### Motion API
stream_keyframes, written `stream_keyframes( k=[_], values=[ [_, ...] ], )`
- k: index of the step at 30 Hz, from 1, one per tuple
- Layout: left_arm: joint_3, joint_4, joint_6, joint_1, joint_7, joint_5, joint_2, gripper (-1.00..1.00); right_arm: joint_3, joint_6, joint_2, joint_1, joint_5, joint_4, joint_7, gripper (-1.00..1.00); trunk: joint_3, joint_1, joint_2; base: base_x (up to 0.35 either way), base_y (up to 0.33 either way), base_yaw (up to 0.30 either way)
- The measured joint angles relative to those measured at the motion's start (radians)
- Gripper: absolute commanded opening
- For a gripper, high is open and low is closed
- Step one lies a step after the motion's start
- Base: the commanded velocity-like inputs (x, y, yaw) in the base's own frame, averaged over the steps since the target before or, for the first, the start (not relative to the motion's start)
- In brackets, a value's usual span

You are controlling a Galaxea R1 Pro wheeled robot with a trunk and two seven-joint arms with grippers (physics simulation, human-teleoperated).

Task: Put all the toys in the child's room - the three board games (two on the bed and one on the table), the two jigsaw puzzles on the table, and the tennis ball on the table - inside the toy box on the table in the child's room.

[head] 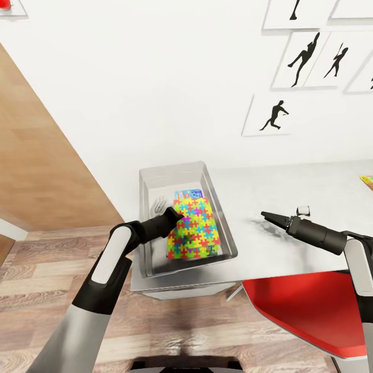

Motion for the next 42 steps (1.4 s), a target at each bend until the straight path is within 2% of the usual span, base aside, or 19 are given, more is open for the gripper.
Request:
stream_keyframes(
  k=[14,15,42],
  values=[
    [0.0,-0.039,0.003,0.006,-0.013,0.003,0.0,-1.0,0.0,0.0,-0.007,0.0,-0.001,0.0,0.0,1.0,0.0,0.0,0.0,0.0,0.0,0.0],
    [0.0,-0.04,0.003,0.007,-0.015,0.003,0.0,1.0,0.0,0.0,-0.008,0.0,-0.001,0.0,0.0,1.0,0.0,0.0,0.0,0.0,0.0,0.0],
    [0.001,-0.043,0.004,0.009,-0.02,0.009,0.001,1.0,0.0,0.0,-0.014,0.0,-0.001,0.0,0.001,1.0,0.0,0.0,0.0,0.0,0.0,0.0]
  ],
)
